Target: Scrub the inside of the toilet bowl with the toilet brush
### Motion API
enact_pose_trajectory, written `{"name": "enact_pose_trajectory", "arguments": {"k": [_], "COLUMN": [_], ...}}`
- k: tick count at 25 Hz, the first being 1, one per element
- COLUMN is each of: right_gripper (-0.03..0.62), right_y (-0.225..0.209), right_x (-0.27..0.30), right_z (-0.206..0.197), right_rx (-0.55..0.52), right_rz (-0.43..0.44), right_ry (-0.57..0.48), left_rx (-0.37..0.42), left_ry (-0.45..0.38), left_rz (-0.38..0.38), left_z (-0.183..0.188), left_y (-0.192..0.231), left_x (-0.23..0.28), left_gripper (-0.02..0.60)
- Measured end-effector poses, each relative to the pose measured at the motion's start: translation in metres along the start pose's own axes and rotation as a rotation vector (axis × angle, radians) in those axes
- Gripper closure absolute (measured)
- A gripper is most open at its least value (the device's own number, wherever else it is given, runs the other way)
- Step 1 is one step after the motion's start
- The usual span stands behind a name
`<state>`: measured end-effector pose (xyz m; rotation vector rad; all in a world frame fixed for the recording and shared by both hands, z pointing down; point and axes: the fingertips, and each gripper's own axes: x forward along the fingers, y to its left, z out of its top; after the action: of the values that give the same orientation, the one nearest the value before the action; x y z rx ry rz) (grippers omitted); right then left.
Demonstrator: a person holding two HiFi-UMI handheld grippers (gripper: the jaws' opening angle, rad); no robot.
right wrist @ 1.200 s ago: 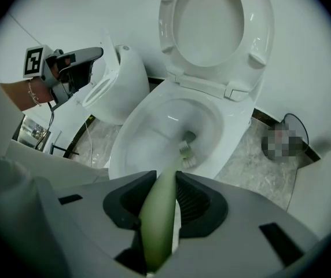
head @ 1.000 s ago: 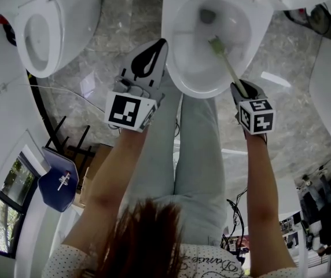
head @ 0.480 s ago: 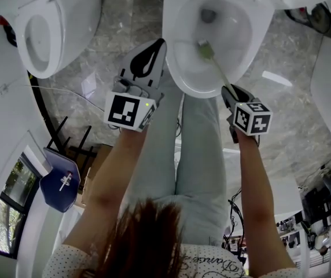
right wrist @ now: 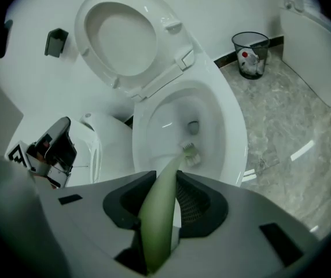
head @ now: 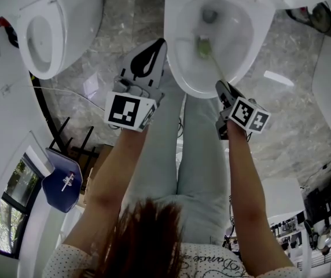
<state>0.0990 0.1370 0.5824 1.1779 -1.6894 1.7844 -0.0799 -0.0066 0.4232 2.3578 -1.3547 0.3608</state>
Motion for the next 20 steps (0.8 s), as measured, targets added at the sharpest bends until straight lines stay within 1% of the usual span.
{"name": "enact_pose_trajectory", "arguments": {"k": [6, 9, 12, 20], "right_gripper": [0.474, 0.474, 0.474, 0.474], "right_y": [0.013, 0.023, 0.028, 0.033], "right_x": [0.005, 0.01, 0.014, 0.023], "right_z": [0.009, 0.011, 0.014, 0.034], "right_rx": [0.095, 0.087, 0.08, 0.144], "right_rz": [0.061, 0.087, 0.094, 0.131], "right_ry": [-0.042, -0.044, -0.045, -0.084], "left_rx": [0.003, 0.004, 0.003, 0.002], "left_ry": [0.004, 0.008, 0.007, 0.004], "left_rz": [-0.003, -0.001, 0.001, 0.003], "left_z": [0.0, 0.0, 0.001, 0.001], "left_y": [0.001, 0.003, 0.003, 0.004], "left_x": [-0.001, -0.003, -0.002, 0.0], "left_gripper": [0.58, 0.578, 0.578, 0.578]}}
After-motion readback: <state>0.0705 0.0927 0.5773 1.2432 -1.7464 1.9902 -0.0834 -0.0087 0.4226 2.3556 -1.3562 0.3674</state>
